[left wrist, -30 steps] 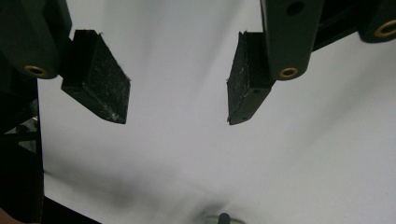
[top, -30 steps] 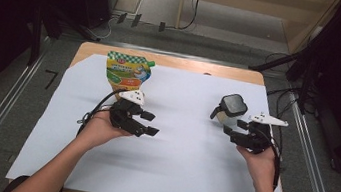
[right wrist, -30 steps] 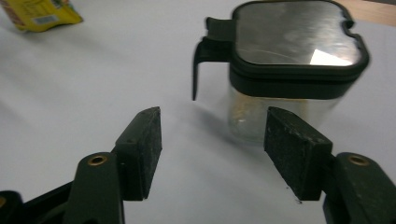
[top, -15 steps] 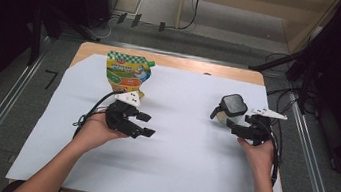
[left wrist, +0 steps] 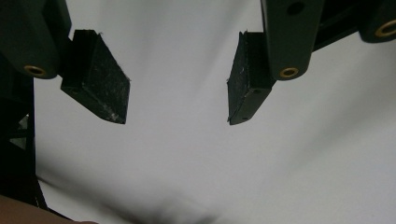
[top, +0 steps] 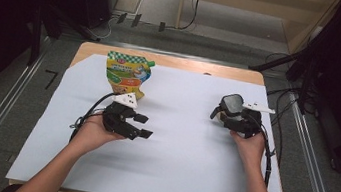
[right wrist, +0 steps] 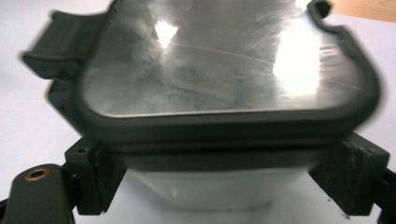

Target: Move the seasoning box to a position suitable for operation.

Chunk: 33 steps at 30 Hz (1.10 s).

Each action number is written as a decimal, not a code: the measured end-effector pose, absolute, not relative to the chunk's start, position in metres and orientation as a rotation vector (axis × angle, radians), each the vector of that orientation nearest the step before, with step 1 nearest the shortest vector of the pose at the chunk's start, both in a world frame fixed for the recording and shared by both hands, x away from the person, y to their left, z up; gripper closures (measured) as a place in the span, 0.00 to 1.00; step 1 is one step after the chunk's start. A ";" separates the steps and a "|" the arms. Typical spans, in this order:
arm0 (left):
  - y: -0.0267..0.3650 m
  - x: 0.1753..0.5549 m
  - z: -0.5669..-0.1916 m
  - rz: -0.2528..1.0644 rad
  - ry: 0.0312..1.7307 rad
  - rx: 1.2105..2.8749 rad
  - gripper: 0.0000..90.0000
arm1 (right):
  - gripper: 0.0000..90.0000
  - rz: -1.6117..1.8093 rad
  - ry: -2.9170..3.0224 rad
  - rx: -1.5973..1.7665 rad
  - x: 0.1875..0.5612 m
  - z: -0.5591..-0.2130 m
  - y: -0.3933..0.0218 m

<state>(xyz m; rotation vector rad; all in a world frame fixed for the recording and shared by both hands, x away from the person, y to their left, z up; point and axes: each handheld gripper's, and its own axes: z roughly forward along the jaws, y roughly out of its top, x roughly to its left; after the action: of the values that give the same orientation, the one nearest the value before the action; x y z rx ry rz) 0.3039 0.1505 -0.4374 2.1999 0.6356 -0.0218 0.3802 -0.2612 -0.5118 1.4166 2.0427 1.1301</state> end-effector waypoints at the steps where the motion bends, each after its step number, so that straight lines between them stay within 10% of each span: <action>1: 0.151 0.304 -0.437 -0.023 0.638 2.198 0.45 | 0.15 1.128 2.040 1.420 0.382 -0.513 -0.260; 33: 0.165 0.306 -0.438 -0.021 0.673 2.164 0.44 | 0.18 1.167 1.954 1.404 0.392 -0.515 -0.254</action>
<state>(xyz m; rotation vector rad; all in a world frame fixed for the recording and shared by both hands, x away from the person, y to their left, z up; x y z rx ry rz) 0.3061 0.1646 -0.4377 2.1638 0.6729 -0.0209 0.3919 -0.2539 -0.5147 1.4037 1.9543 1.1669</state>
